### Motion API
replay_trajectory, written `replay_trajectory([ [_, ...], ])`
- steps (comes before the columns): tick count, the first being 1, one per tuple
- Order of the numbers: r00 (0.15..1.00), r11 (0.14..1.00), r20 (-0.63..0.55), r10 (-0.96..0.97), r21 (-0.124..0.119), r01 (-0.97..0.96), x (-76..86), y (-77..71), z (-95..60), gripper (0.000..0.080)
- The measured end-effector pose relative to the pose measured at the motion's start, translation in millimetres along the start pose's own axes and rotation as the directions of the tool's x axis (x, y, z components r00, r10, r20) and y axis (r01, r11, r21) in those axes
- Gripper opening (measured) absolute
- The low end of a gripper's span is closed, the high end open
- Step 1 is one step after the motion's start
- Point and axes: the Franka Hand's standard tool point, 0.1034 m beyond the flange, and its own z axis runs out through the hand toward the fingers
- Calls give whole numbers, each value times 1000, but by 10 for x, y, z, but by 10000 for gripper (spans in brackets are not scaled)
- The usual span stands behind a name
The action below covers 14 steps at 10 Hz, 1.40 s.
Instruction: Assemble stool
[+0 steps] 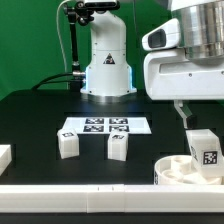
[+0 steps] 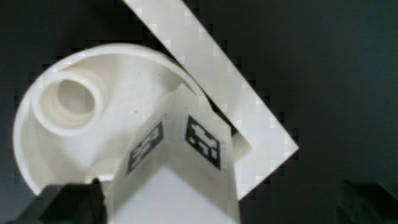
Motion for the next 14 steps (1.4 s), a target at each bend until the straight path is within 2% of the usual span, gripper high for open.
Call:
replay_trajectory([
  [1,999,999,0,-49,-1,49,-4,-2,3,649],
  [2,972,972,-12,-234,-35,234,-23,-4,16,649],
  [3,931,930,-3,-365,-51,365,-22,-9,2,649],
  [6,801,798,22,-599,-69,599,28,-84,-74,649],
  [9,676,673,36,-736,-65,737,43,-59,-63,649],
  [11,531,528,51,-846,-63,847,48,-49,-52,649],
  [12,387,383,71,-919,-68,921,63,-39,-37,649],
  [13,273,268,95,-957,-61,961,55,-36,-14,649],
  [14,218,212,102,-971,-61,975,37,-54,-7,649],
])
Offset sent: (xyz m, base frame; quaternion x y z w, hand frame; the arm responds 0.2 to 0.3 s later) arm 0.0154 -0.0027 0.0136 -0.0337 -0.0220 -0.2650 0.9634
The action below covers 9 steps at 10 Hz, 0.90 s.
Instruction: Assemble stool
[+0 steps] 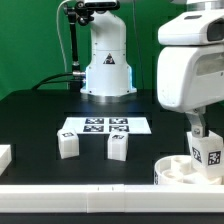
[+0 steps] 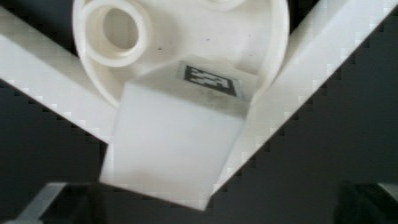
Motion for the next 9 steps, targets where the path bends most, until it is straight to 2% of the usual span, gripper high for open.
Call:
replay_trajectory([
  [1,995,995,8,-96,-12,96,2,-3,0,649],
  [5,937,936,23,-350,-18,350,-30,41,15,649],
  [6,886,886,45,-462,-23,463,-37,23,64,649],
  [9,768,770,80,-635,-15,638,-58,24,109,649],
])
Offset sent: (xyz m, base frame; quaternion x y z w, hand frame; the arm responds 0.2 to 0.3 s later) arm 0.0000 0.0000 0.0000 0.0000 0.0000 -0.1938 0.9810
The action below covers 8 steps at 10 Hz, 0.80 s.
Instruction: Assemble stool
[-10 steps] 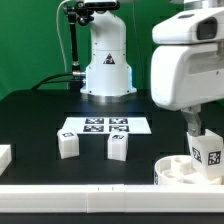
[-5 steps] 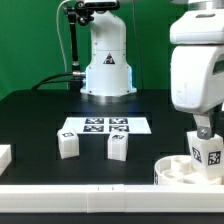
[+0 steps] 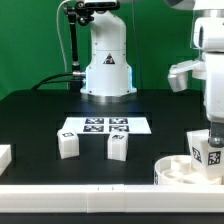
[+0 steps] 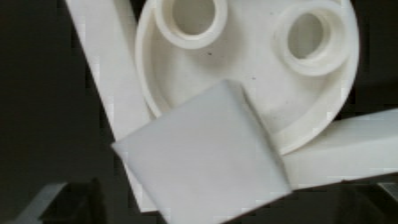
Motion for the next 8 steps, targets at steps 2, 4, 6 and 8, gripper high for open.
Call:
replay_trajectory([
  [2,993,993,21,-118,1,118,-19,-1,14,649],
  [4,973,973,32,-229,2,229,-36,-3,26,649],
  [6,938,939,46,-342,4,343,-46,0,30,649],
  [8,926,927,51,-374,6,375,-49,0,34,640],
])
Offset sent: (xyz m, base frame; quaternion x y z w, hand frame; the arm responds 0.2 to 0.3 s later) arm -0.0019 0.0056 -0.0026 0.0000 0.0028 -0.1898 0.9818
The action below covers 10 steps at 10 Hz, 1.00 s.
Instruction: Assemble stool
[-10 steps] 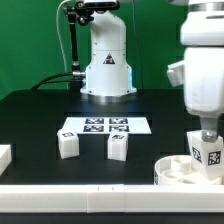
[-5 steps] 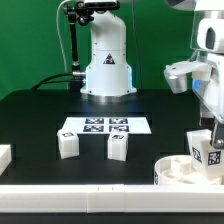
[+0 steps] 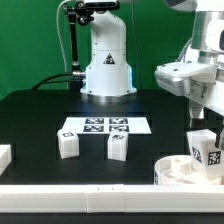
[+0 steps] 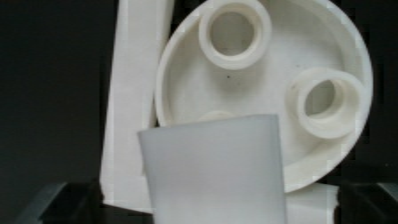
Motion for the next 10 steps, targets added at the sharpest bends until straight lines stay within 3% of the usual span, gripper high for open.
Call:
replay_trajectory([
  [1,1000,1000,0,3,0,-3,-8,0,1,640],
  [3,1000,1000,0,5,0,-5,-18,0,2,335],
  [7,996,996,0,85,0,-85,-27,0,3,335],
  [10,918,917,3,398,12,-398,-34,-21,8,337],
])
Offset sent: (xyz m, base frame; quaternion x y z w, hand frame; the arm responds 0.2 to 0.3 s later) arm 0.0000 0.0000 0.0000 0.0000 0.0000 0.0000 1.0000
